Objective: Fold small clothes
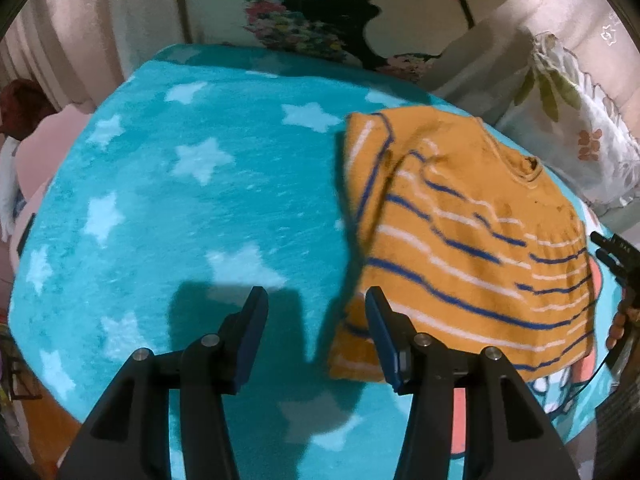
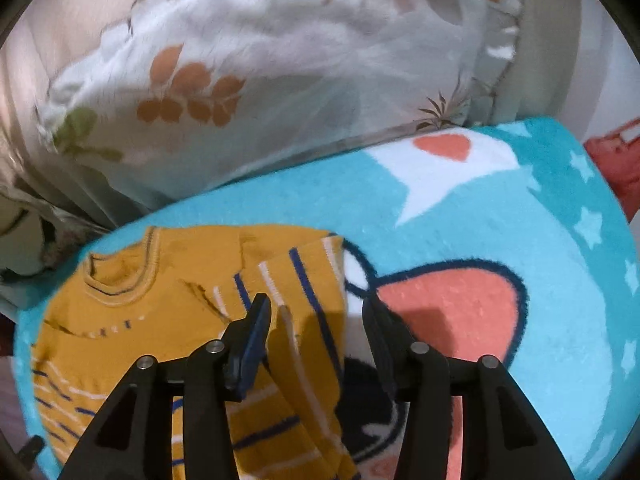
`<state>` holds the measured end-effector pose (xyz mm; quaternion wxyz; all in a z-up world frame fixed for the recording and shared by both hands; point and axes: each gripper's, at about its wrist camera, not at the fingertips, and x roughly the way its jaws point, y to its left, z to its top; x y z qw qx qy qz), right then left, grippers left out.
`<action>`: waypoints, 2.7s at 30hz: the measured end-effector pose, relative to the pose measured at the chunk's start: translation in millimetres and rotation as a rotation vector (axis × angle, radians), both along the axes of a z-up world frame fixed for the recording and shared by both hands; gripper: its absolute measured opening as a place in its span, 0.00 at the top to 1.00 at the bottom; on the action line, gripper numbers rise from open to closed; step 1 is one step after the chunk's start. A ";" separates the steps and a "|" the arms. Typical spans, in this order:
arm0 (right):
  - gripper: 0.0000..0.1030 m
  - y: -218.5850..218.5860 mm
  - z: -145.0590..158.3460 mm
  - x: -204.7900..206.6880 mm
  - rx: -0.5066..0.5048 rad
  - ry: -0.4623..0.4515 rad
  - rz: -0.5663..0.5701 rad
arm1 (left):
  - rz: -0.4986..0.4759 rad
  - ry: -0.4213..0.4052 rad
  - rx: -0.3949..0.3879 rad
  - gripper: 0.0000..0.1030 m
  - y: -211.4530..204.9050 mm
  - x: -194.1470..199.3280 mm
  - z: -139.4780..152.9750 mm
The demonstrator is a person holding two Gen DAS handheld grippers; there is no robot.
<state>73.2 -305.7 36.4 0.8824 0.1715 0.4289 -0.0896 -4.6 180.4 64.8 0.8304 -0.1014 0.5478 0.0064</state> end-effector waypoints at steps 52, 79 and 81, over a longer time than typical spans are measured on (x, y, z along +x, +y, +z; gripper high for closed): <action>0.69 50.2 50.4 -13.6 0.042 -0.086 0.284 | 0.031 -0.013 -0.028 0.24 17.4 80.9 3.0; 0.38 400.2 -61.2 -141.9 -0.665 -0.144 1.006 | -0.402 0.119 -0.228 0.18 -18.8 140.9 -45.4; 0.38 404.7 -65.8 -139.3 -0.684 -0.141 1.004 | -0.411 0.125 -0.239 0.16 -19.5 143.4 -45.3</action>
